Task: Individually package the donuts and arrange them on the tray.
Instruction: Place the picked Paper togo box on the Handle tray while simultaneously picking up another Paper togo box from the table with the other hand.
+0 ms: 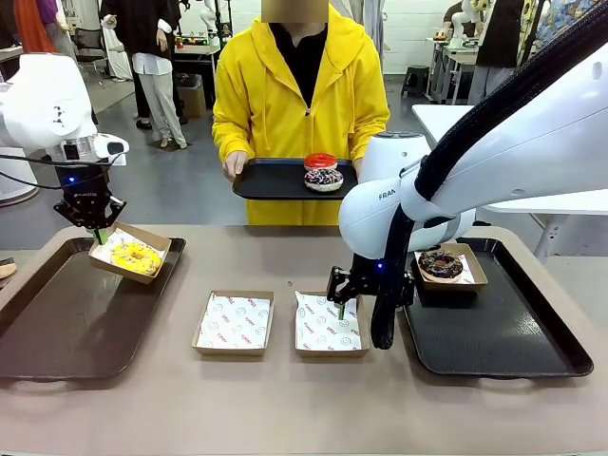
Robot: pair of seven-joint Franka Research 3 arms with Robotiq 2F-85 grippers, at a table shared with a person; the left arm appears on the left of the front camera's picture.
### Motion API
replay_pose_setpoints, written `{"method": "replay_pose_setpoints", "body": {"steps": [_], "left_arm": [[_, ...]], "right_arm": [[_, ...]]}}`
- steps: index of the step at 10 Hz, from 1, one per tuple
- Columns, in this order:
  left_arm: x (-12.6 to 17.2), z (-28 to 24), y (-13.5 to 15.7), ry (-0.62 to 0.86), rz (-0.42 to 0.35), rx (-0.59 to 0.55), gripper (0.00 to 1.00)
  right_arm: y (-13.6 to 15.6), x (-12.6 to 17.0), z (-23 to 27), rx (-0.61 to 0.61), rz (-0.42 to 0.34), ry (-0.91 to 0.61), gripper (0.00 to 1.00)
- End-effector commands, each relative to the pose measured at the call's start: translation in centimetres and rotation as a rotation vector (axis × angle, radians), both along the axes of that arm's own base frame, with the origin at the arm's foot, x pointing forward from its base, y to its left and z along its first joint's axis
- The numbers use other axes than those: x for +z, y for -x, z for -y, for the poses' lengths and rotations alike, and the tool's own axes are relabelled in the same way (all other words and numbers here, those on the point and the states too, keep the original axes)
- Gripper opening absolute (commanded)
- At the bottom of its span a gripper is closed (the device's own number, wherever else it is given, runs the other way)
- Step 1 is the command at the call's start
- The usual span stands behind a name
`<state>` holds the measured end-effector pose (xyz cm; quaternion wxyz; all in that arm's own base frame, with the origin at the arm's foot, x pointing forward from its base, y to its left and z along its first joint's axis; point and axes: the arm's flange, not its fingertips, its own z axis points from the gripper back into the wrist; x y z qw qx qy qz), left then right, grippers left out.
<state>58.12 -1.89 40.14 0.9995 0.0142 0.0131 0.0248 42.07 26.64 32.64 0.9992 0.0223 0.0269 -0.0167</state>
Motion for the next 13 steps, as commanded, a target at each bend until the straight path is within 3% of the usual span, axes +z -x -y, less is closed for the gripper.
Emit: {"method": "replay_pose_setpoints", "body": {"steps": [1,13], "left_arm": [[-0.6,0.3,-1.1,0.01,0.014,-0.023,0.01],[-2.5,0.9,-1.7,-0.006,0.034,-0.026,0.01]], "right_arm": [[0.0,-0.2,-0.1,0.003,-0.009,0.004,1.0],[0.1,-1.4,-0.5,-0.011,-0.022,0.009,1.0]]}}
